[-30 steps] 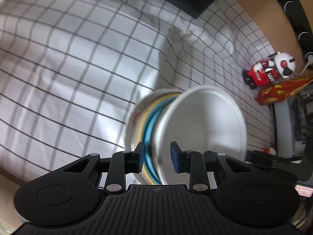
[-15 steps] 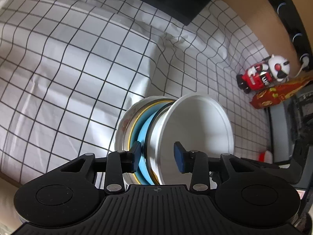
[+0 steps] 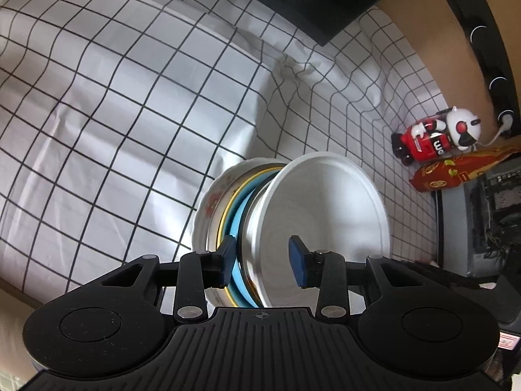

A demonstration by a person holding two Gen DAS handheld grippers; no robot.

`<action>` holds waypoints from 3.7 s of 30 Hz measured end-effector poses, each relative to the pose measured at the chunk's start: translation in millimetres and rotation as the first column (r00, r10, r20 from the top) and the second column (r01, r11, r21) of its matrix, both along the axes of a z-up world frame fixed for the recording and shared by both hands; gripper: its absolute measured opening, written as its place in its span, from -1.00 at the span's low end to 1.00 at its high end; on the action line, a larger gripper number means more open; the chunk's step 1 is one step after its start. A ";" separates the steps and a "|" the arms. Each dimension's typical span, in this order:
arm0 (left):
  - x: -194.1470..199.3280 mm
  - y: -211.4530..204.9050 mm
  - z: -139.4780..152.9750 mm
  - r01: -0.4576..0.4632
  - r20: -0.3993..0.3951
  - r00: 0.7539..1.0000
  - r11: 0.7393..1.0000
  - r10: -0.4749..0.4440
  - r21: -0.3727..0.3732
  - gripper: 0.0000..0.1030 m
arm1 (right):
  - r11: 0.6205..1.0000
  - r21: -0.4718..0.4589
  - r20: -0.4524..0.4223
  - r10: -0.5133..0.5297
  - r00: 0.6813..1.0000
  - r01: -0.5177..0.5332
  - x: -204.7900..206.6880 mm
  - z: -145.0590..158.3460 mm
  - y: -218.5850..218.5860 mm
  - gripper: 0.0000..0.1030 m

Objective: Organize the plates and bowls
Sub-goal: 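Open both tools and release the stack on the floral plate, then grasp the white red-sided tray's rim with both tools, then lift the white tray with both tools and carry it toward the bowl stack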

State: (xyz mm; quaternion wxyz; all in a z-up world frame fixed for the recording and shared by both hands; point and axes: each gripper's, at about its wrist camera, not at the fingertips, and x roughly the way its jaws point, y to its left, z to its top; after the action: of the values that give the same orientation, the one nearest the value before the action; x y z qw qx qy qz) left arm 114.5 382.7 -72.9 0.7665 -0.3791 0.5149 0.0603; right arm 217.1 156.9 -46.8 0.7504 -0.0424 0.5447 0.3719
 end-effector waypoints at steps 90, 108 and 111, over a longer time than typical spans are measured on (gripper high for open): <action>89.6 -266.5 -80.3 0.341 -0.079 0.938 0.939 -0.338 0.037 -0.56 | 0.937 0.005 -0.062 -0.349 0.935 0.350 31.7 -101.9 -239.5 -0.09; 95.7 -284.0 -86.9 0.435 0.099 0.890 0.894 -0.445 0.103 -0.56 | 0.878 0.071 0.034 -0.476 0.879 0.473 38.5 -109.1 -269.0 -0.19; 88.4 -288.5 -87.6 0.441 0.082 0.889 0.890 -0.451 0.119 -0.57 | 0.891 0.068 0.034 -0.452 0.892 0.449 31.2 -110.3 -272.9 -0.19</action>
State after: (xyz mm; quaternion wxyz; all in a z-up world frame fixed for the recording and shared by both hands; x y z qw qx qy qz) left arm 202.8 94.2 -160.6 0.8039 -0.2155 0.5427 -0.1128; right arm 248.3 -116.1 -157.2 0.8302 0.0975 0.5102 0.2024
